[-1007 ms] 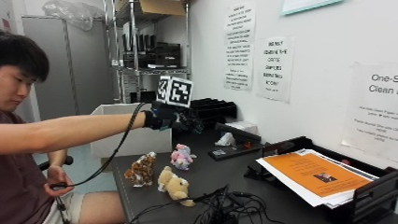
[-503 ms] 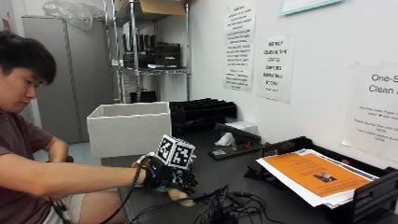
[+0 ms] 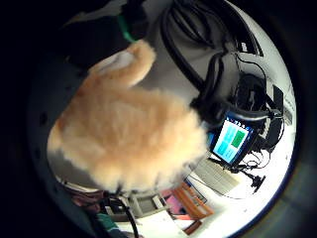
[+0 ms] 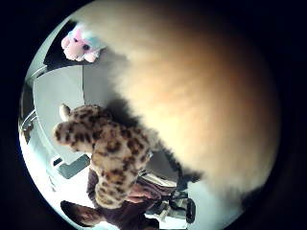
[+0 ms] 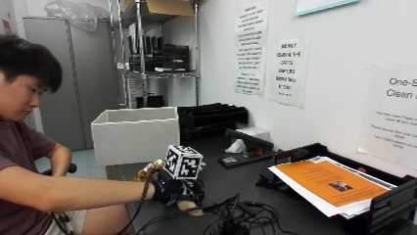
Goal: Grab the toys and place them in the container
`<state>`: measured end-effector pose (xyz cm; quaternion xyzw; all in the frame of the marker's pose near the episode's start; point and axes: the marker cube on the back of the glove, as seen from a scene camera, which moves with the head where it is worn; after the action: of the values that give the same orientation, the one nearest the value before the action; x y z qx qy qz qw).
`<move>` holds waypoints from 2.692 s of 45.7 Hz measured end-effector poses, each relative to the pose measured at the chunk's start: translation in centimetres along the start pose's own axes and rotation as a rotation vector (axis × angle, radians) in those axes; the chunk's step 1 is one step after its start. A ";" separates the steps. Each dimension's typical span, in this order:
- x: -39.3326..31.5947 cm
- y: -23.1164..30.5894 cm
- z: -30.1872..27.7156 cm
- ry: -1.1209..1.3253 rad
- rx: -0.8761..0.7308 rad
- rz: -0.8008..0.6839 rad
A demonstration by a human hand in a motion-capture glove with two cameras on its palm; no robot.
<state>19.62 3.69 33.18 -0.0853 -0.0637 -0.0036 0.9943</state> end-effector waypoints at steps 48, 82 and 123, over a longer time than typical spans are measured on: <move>-4.2 0.4 -16.8 -0.081 0.273 0.040; -32.4 3.0 -33.7 0.037 0.444 -0.316; -49.6 -3.9 -26.5 0.145 0.036 -0.425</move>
<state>-26.33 -4.79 1.66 -0.0518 -0.0088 -0.2180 0.9745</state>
